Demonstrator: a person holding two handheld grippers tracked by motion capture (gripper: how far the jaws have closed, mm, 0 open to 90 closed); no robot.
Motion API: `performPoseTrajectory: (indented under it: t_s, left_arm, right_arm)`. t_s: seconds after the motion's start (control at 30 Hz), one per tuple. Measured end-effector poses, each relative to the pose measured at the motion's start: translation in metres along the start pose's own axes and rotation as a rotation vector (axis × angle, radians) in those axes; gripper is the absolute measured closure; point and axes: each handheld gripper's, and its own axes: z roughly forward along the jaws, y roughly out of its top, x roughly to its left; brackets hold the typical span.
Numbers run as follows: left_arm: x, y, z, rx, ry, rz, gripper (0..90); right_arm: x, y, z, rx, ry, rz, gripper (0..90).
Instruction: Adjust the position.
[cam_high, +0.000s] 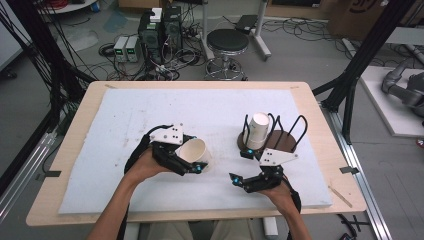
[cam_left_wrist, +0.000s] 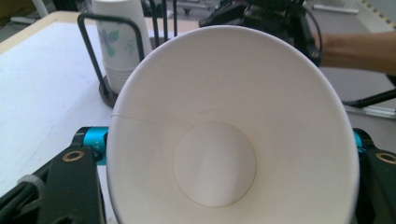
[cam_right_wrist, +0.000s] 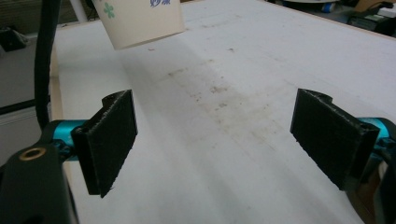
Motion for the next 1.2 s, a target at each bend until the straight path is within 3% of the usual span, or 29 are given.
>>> performPoseTrajectory:
  t_s: [0.13,0.5,0.83,0.97,1.2]
  left_arm:
    - [0.003,0.0,-0.001,0.042,0.018,-0.001,28.5]
    - [0.013,0.013,-0.004,0.161,0.097,0.003,28.5]
    - [0.022,0.02,-0.001,0.297,0.127,0.025,28.5]
    - [0.026,0.024,-0.001,0.33,0.138,0.026,28.6]
    - [0.029,0.026,0.001,0.409,0.149,0.04,28.5]
  right_arm:
    - [0.0,-0.004,-0.007,0.0,-0.057,0.007,15.0]
    - [-0.01,-0.021,-0.021,0.012,-0.205,0.113,15.1]
    - [-0.013,-0.032,-0.026,0.037,-0.347,0.143,15.1]
    - [-0.014,-0.035,-0.025,0.056,-0.384,0.151,15.1]
    - [-0.016,-0.038,-0.024,0.071,-0.394,0.163,15.2]
